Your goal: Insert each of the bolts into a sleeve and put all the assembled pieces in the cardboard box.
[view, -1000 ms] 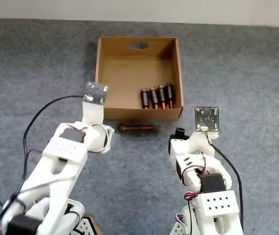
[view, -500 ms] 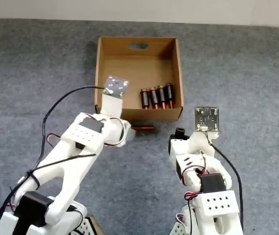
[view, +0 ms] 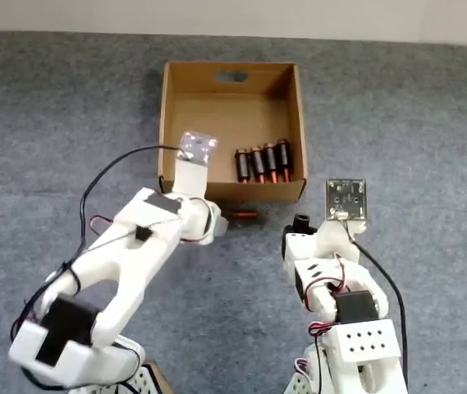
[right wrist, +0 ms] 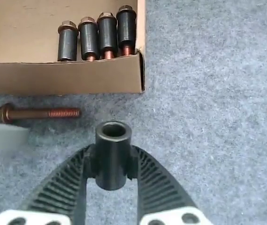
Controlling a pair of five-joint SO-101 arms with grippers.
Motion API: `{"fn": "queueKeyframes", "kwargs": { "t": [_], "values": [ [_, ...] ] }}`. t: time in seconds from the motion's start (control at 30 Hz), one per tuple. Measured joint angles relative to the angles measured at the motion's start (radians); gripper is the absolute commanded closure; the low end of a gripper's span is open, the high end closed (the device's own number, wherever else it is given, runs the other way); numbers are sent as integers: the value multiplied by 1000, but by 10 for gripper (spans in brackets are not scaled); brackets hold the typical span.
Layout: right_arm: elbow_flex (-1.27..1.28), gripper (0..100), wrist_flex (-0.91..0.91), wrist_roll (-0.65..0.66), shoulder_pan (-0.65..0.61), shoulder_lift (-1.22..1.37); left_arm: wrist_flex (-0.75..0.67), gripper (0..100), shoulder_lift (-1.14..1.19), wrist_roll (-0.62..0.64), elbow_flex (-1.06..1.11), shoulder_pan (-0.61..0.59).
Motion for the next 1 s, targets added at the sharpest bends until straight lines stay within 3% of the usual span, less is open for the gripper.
{"fn": "queueKeyframes", "kwargs": {
  "t": [0.37, 0.8, 1.0],
  "values": [
    [23, 992, 0, 0, 0, 0, 0, 746, 91, 46, -63, -25],
    [23, 992, 0, 0, 0, 0, 5, 987, 91, 48, -64, -28],
    [23, 992, 0, 0, 0, 0, 97, 992, 91, 46, -66, -75]
  ]
}}
